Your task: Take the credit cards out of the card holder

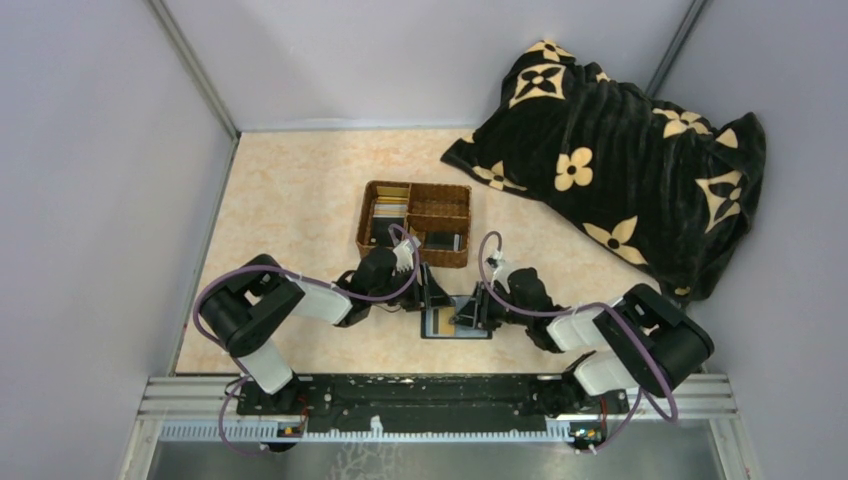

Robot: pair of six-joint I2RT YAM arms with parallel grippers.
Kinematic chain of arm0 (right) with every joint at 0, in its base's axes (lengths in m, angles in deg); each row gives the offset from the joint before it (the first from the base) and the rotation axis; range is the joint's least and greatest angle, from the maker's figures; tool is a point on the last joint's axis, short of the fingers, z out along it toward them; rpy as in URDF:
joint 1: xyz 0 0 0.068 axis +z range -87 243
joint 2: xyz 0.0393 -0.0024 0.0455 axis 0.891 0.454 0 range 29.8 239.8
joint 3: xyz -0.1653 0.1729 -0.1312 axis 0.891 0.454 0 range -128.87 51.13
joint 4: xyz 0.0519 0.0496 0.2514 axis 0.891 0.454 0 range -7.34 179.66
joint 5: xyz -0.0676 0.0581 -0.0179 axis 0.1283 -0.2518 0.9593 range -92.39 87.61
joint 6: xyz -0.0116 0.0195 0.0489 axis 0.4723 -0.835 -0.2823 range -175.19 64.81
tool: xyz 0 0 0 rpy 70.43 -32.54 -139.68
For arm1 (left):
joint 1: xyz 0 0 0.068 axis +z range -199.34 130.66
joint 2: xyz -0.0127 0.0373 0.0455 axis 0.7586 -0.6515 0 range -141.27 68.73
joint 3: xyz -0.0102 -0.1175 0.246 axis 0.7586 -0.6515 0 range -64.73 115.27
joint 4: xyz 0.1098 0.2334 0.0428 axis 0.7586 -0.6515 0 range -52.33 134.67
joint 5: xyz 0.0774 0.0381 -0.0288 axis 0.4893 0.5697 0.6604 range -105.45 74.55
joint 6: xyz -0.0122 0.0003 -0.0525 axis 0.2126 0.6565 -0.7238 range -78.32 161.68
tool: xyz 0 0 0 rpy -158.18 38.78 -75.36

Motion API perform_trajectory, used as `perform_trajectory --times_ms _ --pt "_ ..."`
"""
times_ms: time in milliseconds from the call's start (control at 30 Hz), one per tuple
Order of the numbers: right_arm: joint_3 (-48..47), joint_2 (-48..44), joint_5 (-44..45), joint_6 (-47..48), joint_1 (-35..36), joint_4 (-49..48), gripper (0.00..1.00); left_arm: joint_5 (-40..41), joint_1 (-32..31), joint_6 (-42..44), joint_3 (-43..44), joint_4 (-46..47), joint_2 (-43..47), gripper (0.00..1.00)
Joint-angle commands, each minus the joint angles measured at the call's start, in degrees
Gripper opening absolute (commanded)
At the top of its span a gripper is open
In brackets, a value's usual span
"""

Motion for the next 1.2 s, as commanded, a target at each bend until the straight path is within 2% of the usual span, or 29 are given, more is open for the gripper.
perform_trajectory --times_ms 0,200,400,533,700,800,900,1167 --pt "2.8 2.0 -5.8 -3.0 -2.5 -9.6 0.30 0.0 -0.1 0.3 0.2 -1.4 -0.9 0.61" --pt "5.0 9.6 -11.5 -8.9 -4.5 -26.6 0.30 -0.1 -0.1 0.4 0.2 -1.2 -1.0 0.60" --pt "5.0 17.7 -11.5 -10.8 -4.4 -33.8 0.29 0.5 -0.1 0.9 0.1 -2.1 0.0 0.60" --pt "4.8 11.9 -8.1 -7.1 -4.4 -26.1 0.29 2.7 -0.1 3.1 0.6 -5.6 3.8 0.60" --pt "1.0 -1.7 -1.1 2.6 -4.4 -0.7 0.29 5.5 -0.1 5.6 0.9 -11.0 10.0 0.60" --pt "-1.9 -7.8 2.6 7.0 -4.5 10.6 0.30 5.8 -0.2 4.9 -0.1 -11.3 12.5 0.60" --pt "-2.8 -9.3 3.4 8.1 -4.5 13.3 0.30 5.8 -0.7 3.8 -1.3 -10.8 12.5 0.60" --pt "-1.7 -7.6 2.7 7.2 -4.4 10.9 0.30 4.1 -2.1 -0.5 -5.8 -5.8 9.5 0.60"
